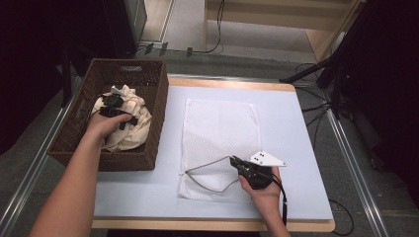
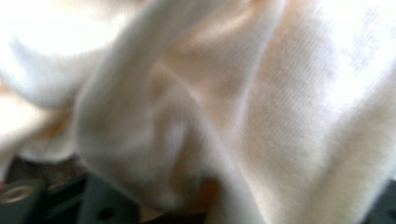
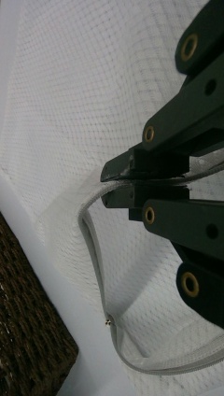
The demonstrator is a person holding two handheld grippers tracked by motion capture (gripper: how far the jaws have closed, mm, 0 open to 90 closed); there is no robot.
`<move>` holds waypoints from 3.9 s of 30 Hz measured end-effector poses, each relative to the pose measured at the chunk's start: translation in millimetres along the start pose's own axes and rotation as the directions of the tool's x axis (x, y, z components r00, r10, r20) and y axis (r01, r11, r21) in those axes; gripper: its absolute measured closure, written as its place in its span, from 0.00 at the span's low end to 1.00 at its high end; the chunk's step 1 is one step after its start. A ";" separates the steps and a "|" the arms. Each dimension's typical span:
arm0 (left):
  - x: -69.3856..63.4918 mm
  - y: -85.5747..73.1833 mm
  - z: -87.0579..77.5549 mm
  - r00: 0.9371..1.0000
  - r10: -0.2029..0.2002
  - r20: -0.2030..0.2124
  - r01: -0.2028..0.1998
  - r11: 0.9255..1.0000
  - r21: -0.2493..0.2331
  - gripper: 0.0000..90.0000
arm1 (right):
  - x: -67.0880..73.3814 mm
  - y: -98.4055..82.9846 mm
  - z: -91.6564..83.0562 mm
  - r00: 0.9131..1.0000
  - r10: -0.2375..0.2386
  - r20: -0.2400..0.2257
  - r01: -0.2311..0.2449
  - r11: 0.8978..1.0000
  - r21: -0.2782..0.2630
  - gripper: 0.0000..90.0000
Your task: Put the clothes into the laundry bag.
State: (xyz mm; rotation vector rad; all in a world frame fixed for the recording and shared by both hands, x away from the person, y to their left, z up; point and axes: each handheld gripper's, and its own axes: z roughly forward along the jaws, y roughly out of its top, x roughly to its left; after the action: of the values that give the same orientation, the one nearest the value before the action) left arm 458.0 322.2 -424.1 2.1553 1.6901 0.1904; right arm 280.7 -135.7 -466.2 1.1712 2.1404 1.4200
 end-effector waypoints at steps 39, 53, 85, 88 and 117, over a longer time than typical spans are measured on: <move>-39.2 9.2 -19.3 0.984 0.144 0.109 -0.137 0.988 -0.072 0.83 | 0.0 -0.5 1.5 1.000 -0.007 0.000 0.007 1.000 0.002 0.97; -42.0 2.3 -58.4 0.970 0.172 0.173 -0.102 0.930 -0.352 0.85 | -0.8 0.1 1.9 1.000 -0.006 -0.007 0.006 1.000 0.003 0.99; -201.9 -70.4 -65.0 0.689 0.432 0.582 -0.250 0.895 -0.369 0.85 | -4.5 1.1 0.1 1.000 0.003 -0.003 -0.003 1.000 -0.009 0.99; -211.2 -92.5 -59.2 0.665 0.440 0.604 -0.274 0.895 -0.351 0.84 | -4.9 1.3 0.5 1.000 0.004 -0.001 -0.004 1.000 -0.007 0.99; -265.1 -142.9 -13.0 0.668 0.508 0.544 -0.375 0.861 -0.344 0.32 | -12.5 4.7 1.3 0.999 0.039 0.028 -0.039 0.999 -0.014 0.99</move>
State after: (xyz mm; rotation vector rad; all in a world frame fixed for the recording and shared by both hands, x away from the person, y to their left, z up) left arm 255.1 99.4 -432.0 2.1068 0.7195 -0.2012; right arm 291.4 -143.8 -464.8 1.2273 2.0964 1.4238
